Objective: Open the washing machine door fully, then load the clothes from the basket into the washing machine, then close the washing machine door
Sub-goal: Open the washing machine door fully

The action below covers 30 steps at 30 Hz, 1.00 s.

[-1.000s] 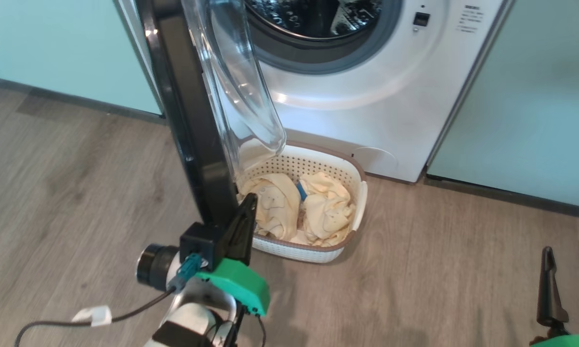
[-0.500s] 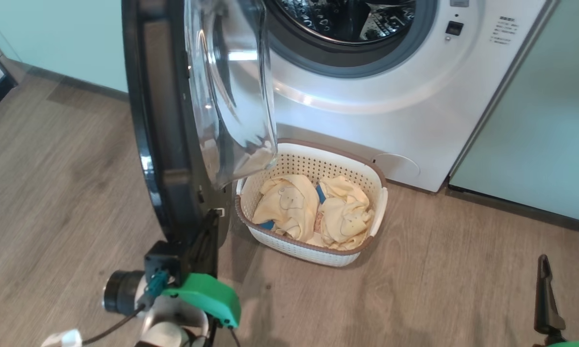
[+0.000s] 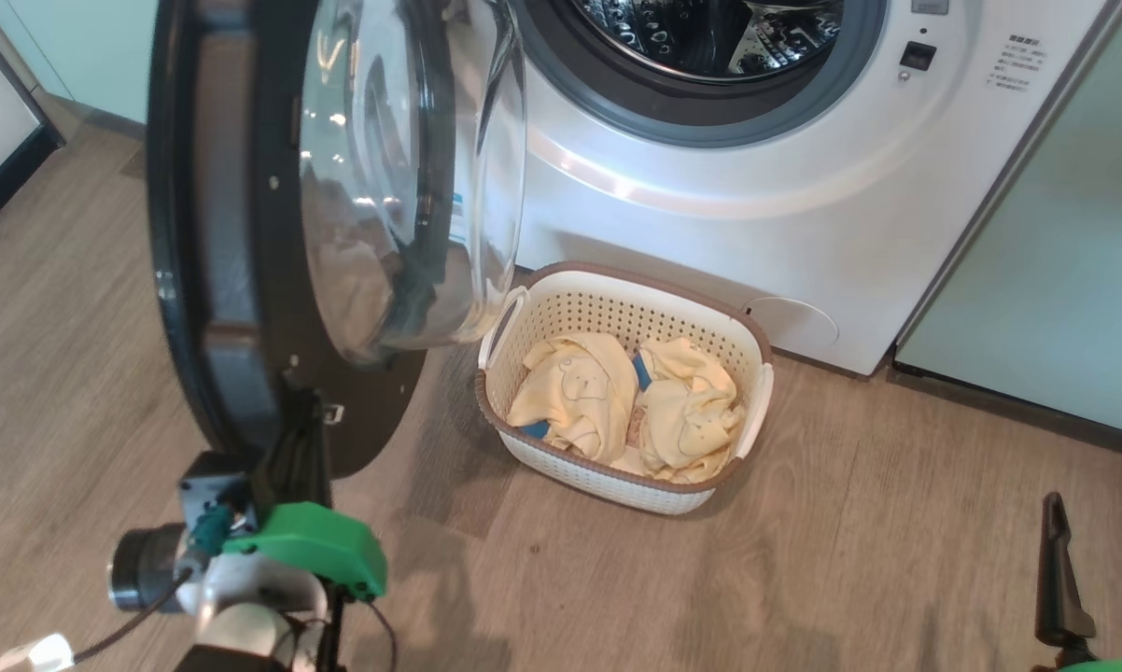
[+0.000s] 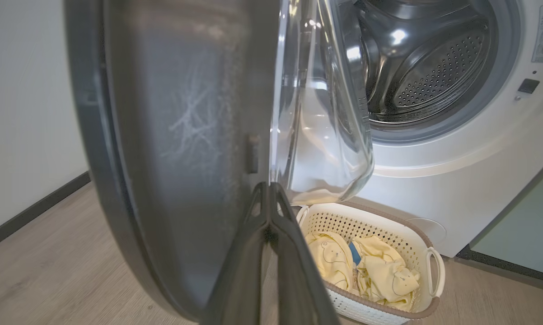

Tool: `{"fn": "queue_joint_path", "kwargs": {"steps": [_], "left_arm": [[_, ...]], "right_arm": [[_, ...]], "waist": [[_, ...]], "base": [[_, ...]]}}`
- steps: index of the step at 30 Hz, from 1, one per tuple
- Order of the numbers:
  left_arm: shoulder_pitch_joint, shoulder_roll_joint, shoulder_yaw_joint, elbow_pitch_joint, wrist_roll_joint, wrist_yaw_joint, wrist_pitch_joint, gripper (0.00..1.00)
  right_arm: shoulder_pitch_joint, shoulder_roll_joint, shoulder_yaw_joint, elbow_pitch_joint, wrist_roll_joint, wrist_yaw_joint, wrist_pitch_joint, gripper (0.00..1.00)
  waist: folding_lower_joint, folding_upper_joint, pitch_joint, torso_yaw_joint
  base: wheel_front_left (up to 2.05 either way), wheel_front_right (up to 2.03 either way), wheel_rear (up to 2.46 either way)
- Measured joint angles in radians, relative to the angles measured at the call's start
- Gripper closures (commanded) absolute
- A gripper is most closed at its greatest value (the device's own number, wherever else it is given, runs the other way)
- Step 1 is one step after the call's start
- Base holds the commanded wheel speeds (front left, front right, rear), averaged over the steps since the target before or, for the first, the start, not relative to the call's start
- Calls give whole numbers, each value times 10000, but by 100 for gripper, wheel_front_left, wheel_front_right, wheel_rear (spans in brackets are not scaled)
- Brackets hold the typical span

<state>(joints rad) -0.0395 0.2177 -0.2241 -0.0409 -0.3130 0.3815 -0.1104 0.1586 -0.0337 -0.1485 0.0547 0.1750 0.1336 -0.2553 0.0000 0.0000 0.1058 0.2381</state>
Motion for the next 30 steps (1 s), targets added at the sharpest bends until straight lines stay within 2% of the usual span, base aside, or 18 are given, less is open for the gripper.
{"fn": "queue_joint_path", "kwargs": {"steps": [17,30], "left_arm": [[-331,514,1375,1250,-675,236,-408,100],[-1357,531,1795,2506,-1039,71,-880,100]], "right_arm": [[-21,0,-2,2,12,0,0,0],[-219,0,-104,-69,-100,0,0,0]], "waist": [[0,0,168,131],[0,0,628,319]], "base": [[0,0,0],[0,0,0]]}}
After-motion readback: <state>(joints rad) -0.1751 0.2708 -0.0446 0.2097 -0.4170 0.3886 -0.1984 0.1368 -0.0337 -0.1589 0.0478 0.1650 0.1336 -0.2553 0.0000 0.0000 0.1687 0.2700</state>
